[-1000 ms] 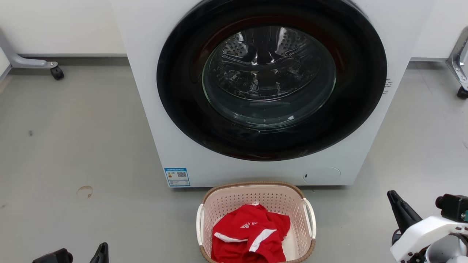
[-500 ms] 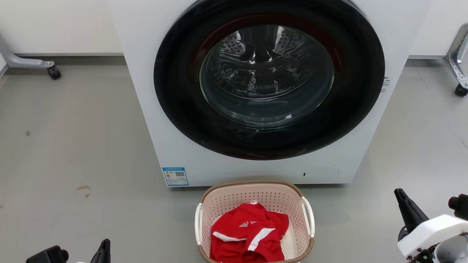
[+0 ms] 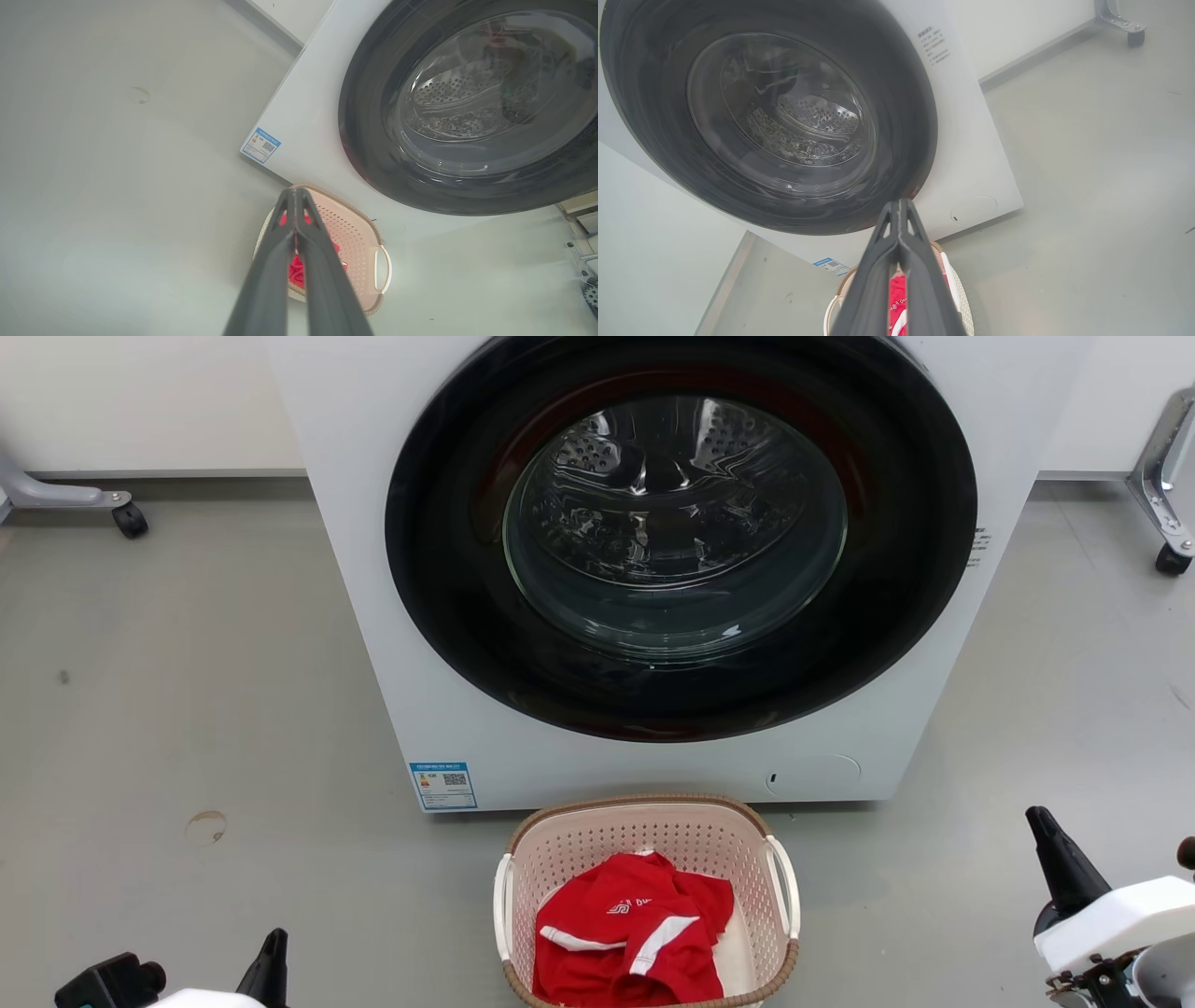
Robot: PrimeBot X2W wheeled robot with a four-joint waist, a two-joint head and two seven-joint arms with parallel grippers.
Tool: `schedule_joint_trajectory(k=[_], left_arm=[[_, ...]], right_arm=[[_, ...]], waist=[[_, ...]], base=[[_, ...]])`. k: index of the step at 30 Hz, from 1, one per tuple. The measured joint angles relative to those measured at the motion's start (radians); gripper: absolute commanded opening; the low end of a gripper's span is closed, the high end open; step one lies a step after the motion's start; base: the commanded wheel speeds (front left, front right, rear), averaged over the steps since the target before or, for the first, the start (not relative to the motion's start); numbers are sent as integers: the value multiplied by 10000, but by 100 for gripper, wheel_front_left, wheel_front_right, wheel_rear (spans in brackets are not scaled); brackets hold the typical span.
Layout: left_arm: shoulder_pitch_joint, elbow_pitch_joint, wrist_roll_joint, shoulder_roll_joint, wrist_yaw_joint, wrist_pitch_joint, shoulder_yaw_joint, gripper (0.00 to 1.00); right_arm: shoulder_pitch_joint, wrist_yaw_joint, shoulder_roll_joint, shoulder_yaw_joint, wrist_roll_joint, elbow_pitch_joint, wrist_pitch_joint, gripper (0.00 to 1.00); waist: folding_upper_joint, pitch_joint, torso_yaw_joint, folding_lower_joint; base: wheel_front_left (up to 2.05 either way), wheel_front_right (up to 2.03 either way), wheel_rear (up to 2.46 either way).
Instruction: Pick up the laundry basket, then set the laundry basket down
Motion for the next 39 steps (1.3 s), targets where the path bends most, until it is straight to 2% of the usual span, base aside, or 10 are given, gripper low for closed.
schedule_joint_trajectory(k=[39], left_arm=[[-719, 953, -2357, -1515, -1827, 439, 1655, 0]], right_arm=[[-95, -8, 75, -800, 3402, 148, 98, 0]], waist=[[0, 140, -207, -1]], base=[[0, 0, 0]])
